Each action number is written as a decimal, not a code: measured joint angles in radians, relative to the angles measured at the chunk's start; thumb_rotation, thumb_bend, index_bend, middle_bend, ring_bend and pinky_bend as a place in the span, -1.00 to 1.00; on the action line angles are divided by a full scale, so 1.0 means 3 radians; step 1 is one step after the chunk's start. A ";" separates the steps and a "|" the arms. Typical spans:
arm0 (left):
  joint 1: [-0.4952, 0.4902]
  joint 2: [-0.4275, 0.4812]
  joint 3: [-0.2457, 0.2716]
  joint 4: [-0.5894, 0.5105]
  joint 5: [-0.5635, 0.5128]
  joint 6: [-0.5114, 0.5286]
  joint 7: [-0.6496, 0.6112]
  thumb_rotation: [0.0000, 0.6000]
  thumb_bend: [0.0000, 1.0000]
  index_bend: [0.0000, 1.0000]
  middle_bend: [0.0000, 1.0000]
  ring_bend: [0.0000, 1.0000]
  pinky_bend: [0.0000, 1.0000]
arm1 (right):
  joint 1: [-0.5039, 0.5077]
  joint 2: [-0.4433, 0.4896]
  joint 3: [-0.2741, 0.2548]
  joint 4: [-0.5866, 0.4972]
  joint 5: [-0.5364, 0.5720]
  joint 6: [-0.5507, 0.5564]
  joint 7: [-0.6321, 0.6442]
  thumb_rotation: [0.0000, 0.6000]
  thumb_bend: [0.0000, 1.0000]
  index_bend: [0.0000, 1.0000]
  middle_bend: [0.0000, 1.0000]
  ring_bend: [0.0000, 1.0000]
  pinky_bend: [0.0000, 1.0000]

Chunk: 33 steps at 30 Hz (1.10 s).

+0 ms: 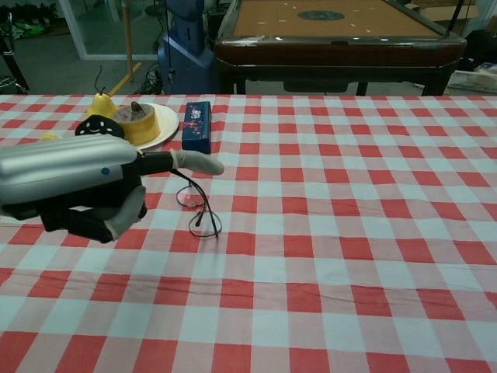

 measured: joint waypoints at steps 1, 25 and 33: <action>-0.0008 -0.0023 0.0001 0.0010 -0.0027 -0.0009 0.0036 1.00 0.80 -0.85 0.88 0.85 0.87 | -0.0002 0.0001 0.0000 0.0001 0.0002 0.0002 0.0004 1.00 -0.12 -1.00 -0.73 -1.00 -0.83; -0.0127 -0.0341 0.0025 0.0462 -0.0559 -0.0096 0.0374 1.00 0.79 -0.85 0.88 0.85 0.87 | -0.0061 -0.0021 -0.0033 0.0042 0.0018 0.0051 0.0067 1.00 -0.12 -1.00 -0.72 -1.00 -0.83; -0.0218 -0.0426 -0.0030 0.0584 -0.0868 -0.0309 0.0381 1.00 0.79 -0.85 0.88 0.85 0.87 | -0.0077 -0.0013 -0.0043 0.0024 -0.0004 0.0073 0.0071 1.00 -0.12 -1.00 -0.72 -1.00 -0.83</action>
